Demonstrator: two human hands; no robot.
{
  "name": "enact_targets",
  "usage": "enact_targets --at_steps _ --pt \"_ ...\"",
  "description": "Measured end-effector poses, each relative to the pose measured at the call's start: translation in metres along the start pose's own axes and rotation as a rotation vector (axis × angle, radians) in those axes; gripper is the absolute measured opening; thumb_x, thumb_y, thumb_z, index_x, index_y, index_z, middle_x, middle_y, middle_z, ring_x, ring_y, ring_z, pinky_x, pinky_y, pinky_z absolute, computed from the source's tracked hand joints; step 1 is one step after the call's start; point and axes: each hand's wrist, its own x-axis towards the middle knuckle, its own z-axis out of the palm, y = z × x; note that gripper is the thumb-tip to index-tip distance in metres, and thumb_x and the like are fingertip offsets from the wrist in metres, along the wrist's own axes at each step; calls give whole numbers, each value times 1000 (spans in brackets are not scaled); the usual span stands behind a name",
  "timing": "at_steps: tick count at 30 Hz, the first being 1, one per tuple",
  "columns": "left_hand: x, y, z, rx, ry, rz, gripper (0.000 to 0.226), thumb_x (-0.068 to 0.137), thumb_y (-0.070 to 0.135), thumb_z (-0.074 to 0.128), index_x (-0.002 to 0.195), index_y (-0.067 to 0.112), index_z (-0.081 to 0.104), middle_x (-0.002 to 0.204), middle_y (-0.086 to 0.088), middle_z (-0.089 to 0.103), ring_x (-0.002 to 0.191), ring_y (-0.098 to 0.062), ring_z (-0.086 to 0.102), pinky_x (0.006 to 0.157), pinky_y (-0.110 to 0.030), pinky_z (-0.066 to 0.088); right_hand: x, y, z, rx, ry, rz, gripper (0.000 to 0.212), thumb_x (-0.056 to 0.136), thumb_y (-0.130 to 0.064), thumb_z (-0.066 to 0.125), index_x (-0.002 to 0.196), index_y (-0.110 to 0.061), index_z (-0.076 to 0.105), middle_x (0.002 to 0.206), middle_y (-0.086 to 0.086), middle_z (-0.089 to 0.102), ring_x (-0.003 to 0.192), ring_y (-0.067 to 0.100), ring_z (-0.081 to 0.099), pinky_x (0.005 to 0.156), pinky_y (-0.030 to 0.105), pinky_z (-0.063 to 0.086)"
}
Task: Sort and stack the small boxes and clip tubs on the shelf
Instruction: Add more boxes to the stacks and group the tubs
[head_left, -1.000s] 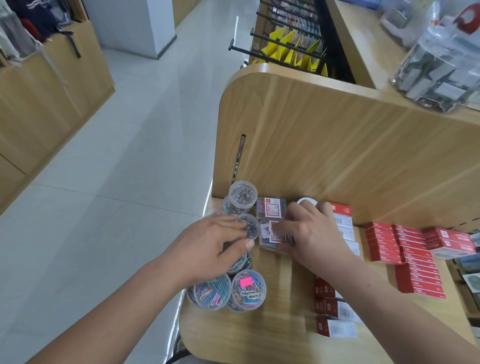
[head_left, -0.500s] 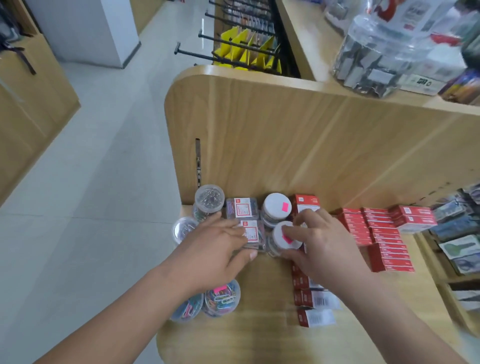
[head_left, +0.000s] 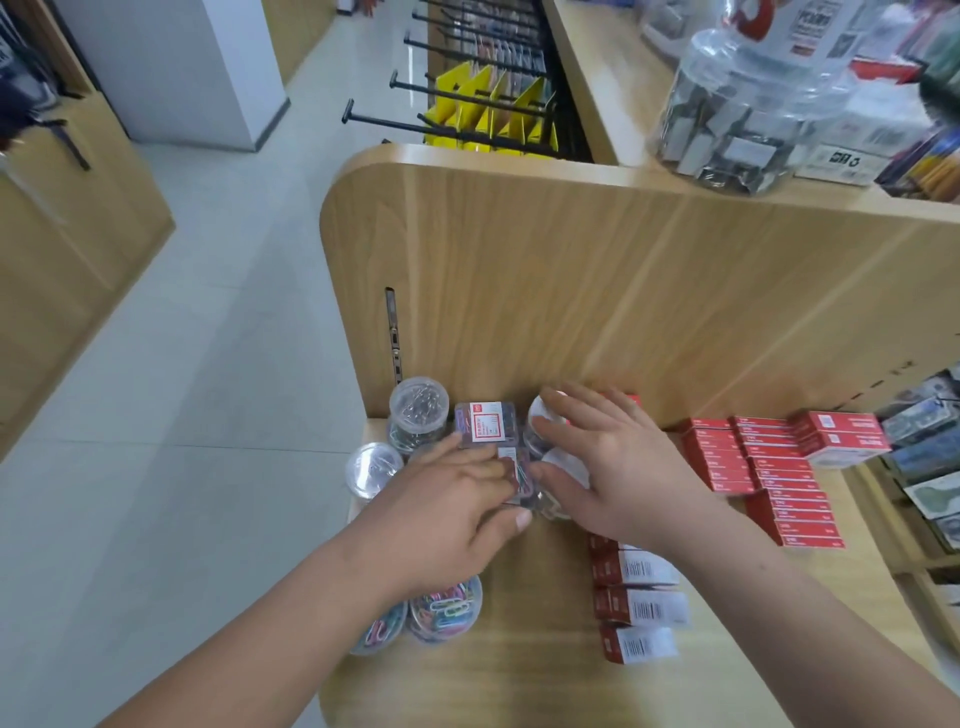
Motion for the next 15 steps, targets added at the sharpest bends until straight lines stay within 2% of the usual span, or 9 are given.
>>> enact_targets --at_steps 5,7,10,15 --pt "-1 2 5 -23 -4 -19 60 102 58 25 130 25 66 145 9 59 143 -11 43 127 -32 9 -11 8 3 -78 -34 16 51 87 -57 50 114 -19 71 131 2 65 124 26 62 109 60 42" --pt "0 4 5 -5 1 -21 60 103 59 25 128 25 67 143 9 60 142 -11 44 128 -34 12 -12 10 4 -93 -24 46 54 87 -59 49 111 -17 72 127 3 66 121 29 64 107 60 43" --pt "3 8 4 -1 10 -23 61 103 61 25 123 25 69 132 7 65 133 -9 51 127 -29 10 -11 12 5 -61 -49 72 55 87 -60 48 111 -16 72 125 5 66 120 32 64 108 58 41" --pt "-2 7 1 -65 17 -19 57 103 61 29 127 29 69 137 9 65 133 -7 51 125 -26 13 -9 9 9 -50 -23 38 55 80 -64 60 113 -21 69 130 2 62 131 30 55 106 54 42"
